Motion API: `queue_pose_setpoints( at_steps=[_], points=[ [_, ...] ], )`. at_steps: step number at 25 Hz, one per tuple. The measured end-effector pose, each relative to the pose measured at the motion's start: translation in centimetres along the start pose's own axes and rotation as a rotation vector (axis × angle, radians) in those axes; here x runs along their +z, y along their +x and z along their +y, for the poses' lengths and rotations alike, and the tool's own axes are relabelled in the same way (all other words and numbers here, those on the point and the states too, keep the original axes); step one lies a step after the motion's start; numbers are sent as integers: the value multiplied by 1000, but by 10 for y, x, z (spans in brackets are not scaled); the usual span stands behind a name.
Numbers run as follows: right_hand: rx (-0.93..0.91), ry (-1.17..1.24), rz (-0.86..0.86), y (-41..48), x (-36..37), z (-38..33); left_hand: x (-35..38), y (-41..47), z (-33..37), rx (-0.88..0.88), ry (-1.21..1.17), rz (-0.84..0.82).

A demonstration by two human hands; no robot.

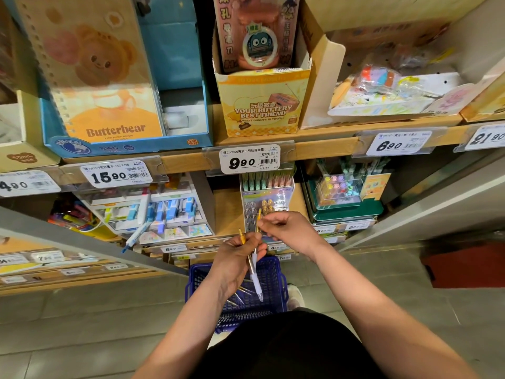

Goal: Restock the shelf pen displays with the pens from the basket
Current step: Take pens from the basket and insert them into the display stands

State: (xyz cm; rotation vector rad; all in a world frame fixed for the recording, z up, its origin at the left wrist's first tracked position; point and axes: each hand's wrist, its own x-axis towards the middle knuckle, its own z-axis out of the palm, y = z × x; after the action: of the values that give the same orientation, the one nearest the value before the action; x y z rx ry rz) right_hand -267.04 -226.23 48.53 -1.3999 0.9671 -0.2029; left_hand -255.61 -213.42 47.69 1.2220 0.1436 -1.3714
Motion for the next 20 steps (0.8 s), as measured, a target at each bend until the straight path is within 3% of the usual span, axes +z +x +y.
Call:
queue_pose_setpoints(
  at_steps=[5,8,13,20],
  points=[
    [40,316,31,-3,-5,2,-4,-1,1,20,41,-23],
    [5,398,219,3,-32,4,-11,0,5,22,160,17],
    [-74,56,415,8,-41,17,-9,-2,7,-30,69,72],
    [-166,-178,405,13,-14,38,-8,-7,18,0,10,39]
  ],
)
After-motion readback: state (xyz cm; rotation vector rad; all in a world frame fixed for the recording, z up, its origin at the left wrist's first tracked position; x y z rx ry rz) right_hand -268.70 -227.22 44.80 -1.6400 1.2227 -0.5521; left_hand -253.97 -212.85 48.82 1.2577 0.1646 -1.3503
